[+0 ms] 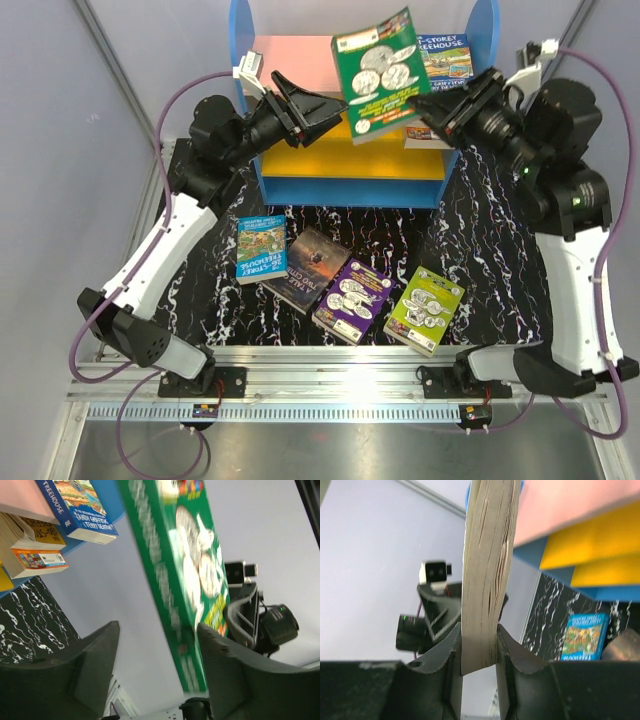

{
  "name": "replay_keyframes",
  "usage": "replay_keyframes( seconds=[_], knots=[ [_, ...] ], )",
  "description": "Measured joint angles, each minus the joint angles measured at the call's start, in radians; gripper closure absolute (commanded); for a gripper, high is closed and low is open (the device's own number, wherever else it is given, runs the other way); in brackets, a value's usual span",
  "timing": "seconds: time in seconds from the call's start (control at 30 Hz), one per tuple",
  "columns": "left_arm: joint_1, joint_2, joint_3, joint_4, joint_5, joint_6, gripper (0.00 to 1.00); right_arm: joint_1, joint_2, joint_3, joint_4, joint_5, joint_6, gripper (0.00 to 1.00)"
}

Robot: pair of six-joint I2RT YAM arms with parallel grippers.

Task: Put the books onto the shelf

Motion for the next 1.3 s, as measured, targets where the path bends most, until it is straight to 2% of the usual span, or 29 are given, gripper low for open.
replay_keyframes(
  seconds=[0.13, 0.3, 0.4, 0.6, 0.97, 1.0, 1.03, 1.07, 1.1, 1.23, 1.3],
  knots=[
    [0.014, -0.036, -0.011, -0.006, 0.013, 0.026, 0.21, -0.090, 0.093, 0.137, -0.006, -0.013, -0.019, 1.00],
    [0.033, -0.082, -0.045, -0.028, 0.016, 0.063, 0.12, -0.249, 0.156, 0.153, 0.034, -0.062, 0.010, 1.00],
    [0.038, -0.108, -0.071, -0.038, 0.016, 0.079, 0.12, -0.305, 0.209, 0.152, 0.071, -0.066, 0.038, 1.00],
    [0.038, -0.152, -0.152, -0.043, 0.017, 0.091, 0.13, -0.333, 0.313, 0.129, 0.150, -0.087, 0.114, 1.00],
    [0.038, -0.222, -0.250, -0.061, 0.017, 0.102, 0.13, -0.420, 0.398, 0.129, 0.143, -0.099, 0.215, 0.99],
    [0.039, -0.224, -0.250, -0.060, 0.017, 0.103, 0.13, -0.427, 0.398, 0.130, 0.143, -0.108, 0.221, 0.92],
    [0.039, -0.225, -0.250, -0.059, 0.017, 0.103, 0.14, -0.432, 0.398, 0.131, 0.142, -0.114, 0.227, 0.81],
    [0.039, -0.227, -0.250, -0.058, 0.017, 0.103, 0.14, -0.435, 0.400, 0.137, 0.132, -0.120, 0.231, 0.51],
    [0.038, -0.227, -0.250, -0.058, 0.017, 0.103, 0.14, -0.437, 0.403, 0.145, 0.119, -0.126, 0.237, 0.41],
    [0.039, -0.227, -0.250, -0.057, 0.017, 0.102, 0.14, -0.456, 0.410, 0.171, 0.113, -0.142, 0.256, 0.16],
    [0.039, -0.227, -0.250, -0.058, 0.017, 0.102, 0.14, -0.464, 0.410, 0.173, 0.113, -0.150, 0.263, 0.08]
  ],
)
